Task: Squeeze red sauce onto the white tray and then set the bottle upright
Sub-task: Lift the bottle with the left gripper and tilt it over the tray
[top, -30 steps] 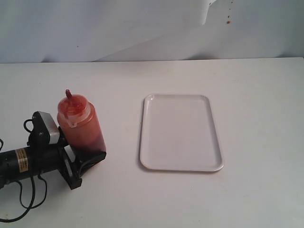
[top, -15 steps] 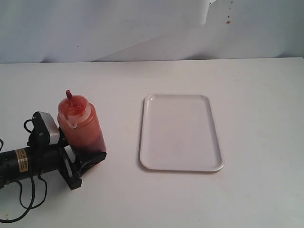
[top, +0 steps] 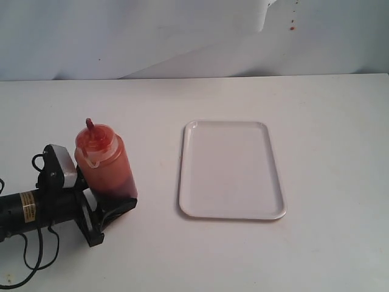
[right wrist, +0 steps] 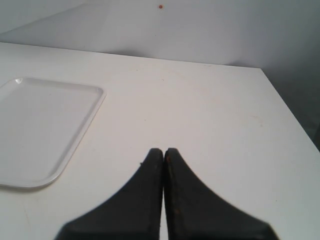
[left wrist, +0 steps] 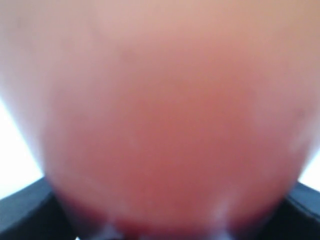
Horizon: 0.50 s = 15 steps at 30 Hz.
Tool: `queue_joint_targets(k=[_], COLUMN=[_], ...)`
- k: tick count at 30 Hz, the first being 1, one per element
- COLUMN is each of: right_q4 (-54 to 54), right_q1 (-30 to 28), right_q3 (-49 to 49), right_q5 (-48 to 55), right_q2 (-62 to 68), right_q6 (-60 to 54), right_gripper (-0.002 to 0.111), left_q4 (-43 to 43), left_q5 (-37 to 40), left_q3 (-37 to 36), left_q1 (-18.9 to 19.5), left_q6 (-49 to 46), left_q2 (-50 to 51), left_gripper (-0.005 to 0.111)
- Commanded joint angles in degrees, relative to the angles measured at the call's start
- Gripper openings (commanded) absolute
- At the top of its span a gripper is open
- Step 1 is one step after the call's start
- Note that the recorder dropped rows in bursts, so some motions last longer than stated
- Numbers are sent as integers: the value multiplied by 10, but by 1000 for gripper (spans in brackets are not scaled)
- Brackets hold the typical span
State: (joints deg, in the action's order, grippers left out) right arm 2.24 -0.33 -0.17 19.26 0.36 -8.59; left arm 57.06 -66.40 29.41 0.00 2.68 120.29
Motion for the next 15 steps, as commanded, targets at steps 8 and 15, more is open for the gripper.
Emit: queue_joint_targets(k=[8, 15], right_q4=[-1, -12], right_q1=[-3, -3], right_q3=[2, 2], right_q5=[-1, -12], right_q2=[-4, -4], right_q6=[1, -2], right_gripper=[0, 0], left_q4=[14, 22], left_q5=[-36, -36], left_q3=[1, 1], left_q1=[-2, -2], left_q6=[3, 3], left_q2=[-10, -10], left_gripper=[0, 0])
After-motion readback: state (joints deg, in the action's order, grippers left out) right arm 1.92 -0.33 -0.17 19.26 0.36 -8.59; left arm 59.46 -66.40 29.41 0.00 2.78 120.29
